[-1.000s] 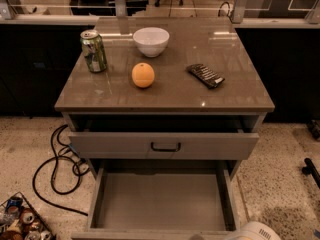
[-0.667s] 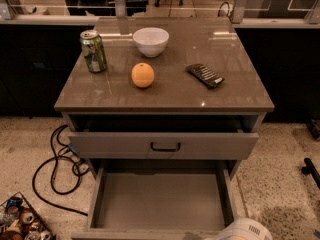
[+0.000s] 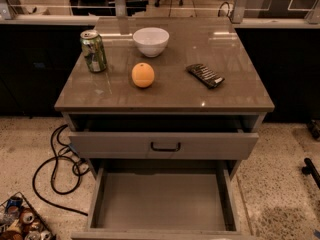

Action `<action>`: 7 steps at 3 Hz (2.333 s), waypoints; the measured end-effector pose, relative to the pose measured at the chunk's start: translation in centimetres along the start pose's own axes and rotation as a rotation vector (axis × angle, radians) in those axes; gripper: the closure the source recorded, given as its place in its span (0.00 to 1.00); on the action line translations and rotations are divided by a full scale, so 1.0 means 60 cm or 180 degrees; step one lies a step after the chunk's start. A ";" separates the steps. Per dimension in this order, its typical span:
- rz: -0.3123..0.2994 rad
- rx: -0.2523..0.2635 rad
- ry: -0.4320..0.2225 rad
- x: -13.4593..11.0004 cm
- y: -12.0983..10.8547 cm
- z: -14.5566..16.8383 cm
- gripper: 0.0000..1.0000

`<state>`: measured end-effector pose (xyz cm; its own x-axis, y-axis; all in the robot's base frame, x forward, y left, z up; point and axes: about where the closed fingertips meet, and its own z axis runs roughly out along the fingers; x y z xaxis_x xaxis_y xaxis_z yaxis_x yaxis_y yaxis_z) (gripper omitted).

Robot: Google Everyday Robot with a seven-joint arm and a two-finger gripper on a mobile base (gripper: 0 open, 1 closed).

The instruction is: Close middle drawer

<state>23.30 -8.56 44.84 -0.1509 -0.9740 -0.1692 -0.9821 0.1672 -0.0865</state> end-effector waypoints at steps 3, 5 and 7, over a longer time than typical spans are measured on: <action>0.0033 -0.0134 -0.0262 -0.036 -0.019 0.062 1.00; -0.0094 -0.0208 -0.0356 -0.076 -0.045 0.148 1.00; -0.0081 -0.0124 -0.0281 -0.090 -0.065 0.162 1.00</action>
Offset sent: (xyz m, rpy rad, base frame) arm 0.0200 0.0187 -0.0282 0.0688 0.0256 -0.0219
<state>29.05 -2.45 36.56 -0.1170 -0.9603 -0.2534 -0.9894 0.1348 -0.0540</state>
